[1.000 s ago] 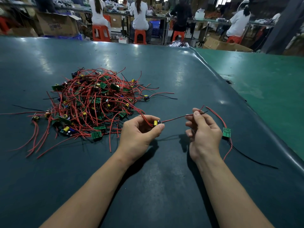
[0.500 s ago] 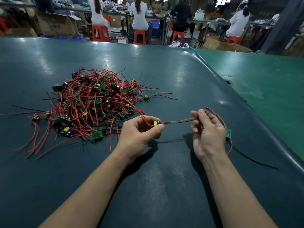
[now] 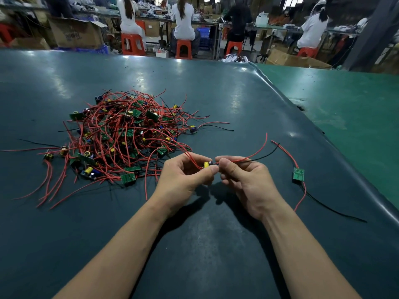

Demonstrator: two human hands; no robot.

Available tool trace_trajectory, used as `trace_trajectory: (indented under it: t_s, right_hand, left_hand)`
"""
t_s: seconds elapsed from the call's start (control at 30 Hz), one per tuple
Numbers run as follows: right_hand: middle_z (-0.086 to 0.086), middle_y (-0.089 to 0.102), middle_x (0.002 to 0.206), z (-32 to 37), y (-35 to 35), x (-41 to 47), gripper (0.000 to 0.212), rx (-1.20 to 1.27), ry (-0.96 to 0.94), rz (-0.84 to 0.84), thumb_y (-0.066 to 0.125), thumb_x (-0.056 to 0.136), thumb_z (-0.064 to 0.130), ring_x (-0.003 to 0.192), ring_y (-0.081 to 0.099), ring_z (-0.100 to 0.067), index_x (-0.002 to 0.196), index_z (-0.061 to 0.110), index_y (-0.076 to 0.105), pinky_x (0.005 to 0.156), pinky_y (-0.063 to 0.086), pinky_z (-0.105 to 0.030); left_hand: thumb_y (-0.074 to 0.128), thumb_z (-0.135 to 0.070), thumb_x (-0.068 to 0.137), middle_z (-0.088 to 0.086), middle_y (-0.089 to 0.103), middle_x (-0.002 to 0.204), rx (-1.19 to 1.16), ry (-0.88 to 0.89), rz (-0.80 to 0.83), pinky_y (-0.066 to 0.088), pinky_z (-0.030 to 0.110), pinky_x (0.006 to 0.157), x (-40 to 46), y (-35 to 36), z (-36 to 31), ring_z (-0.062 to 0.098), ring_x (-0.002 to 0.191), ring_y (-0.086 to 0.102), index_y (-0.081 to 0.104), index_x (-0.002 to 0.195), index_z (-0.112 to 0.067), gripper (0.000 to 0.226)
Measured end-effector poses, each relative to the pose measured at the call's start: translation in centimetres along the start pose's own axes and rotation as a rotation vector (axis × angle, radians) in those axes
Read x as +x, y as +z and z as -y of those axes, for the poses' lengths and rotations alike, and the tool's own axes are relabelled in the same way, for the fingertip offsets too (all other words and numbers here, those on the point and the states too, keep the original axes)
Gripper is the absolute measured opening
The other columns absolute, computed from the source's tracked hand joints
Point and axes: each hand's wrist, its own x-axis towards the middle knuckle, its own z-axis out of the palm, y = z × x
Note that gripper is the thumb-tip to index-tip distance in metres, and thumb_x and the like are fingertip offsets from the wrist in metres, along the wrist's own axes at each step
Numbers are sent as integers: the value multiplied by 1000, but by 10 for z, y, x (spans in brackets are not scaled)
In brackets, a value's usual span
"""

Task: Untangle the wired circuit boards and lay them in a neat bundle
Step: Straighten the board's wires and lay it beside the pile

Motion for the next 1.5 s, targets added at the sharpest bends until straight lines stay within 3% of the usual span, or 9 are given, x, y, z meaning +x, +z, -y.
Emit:
trace_trajectory:
  t_s: [0.27, 0.47, 0.63, 0.8, 0.9, 1.03, 1.23, 1.33, 1.5]
  right_hand:
    - [-4, 64, 57, -6, 5, -1, 14, -310, -243, -127, 73, 86, 17, 44, 51, -11, 74, 10, 73, 43, 41, -21]
    - [4, 53, 55, -2, 8, 1, 29, -34, -147, -91, 61, 94, 24, 41, 41, -7, 71, 16, 76, 38, 32, -17]
    - [3, 50, 53, -2, 6, 3, 33, -9, -73, -55, 59, 96, 27, 40, 38, -7, 68, 16, 73, 36, 29, -17]
    - [1, 58, 58, 2, 1, 1, 24, 52, -94, -83, 67, 82, 34, 42, 42, -7, 72, 14, 76, 37, 30, -16]
    - [3, 52, 54, 4, 0, 1, 27, 76, -52, -70, 66, 81, 39, 40, 39, -7, 65, 18, 73, 36, 28, -17]
    - [3, 50, 50, -1, 2, 5, 35, -22, -127, -198, 63, 94, 28, 39, 38, -8, 61, 18, 67, 35, 29, -17]
    - [4, 64, 62, -3, 0, 8, 13, -125, -370, -457, 67, 92, 14, 46, 53, -9, 79, 15, 69, 37, 40, -19]
    - [2, 65, 57, 0, -3, 10, 9, -46, -374, -511, 62, 95, 9, 42, 53, -8, 93, 14, 69, 37, 39, -18]
    - [-3, 69, 63, 3, -5, 9, 11, 33, -326, -490, 59, 96, 8, 43, 54, -10, 93, 11, 69, 36, 36, -18]
  left_hand:
    - [77, -6, 77, 8, 68, 64, 17, -34, 85, 50, 20, 57, 1, -5, 0, 13, 57, 61, 71, 81, -10, 8]
    - [75, 1, 79, -1, 70, 68, 26, 43, -14, 55, 22, 62, 3, 2, 3, 12, 61, 65, 69, 89, -5, 13]
    - [76, 0, 78, 2, 69, 66, 54, 87, -27, 55, 23, 64, 2, 2, 4, 14, 60, 64, 68, 89, 0, 14]
    - [74, 1, 79, 1, 68, 67, 8, 82, -88, 55, 26, 64, 5, 2, 5, 14, 59, 63, 68, 88, -3, 12]
    - [74, 1, 79, 0, 68, 67, -12, 74, -70, 55, 24, 62, 4, 1, 5, 13, 58, 64, 68, 89, -1, 12]
    - [75, 2, 78, 0, 69, 64, 20, 80, -36, 54, 21, 60, 2, 2, 5, 13, 57, 65, 68, 89, 1, 13]
    - [78, 1, 76, 1, 71, 67, 55, 85, -10, 54, 21, 61, -1, 3, 3, 14, 60, 66, 70, 87, -3, 14]
    - [77, 1, 76, 2, 71, 67, 47, 75, 2, 55, 22, 62, -1, 4, 2, 14, 60, 66, 71, 87, -5, 14]
    - [78, 0, 76, 3, 72, 70, 70, 62, 26, 56, 23, 64, -1, 4, 3, 17, 62, 66, 71, 87, -7, 15]
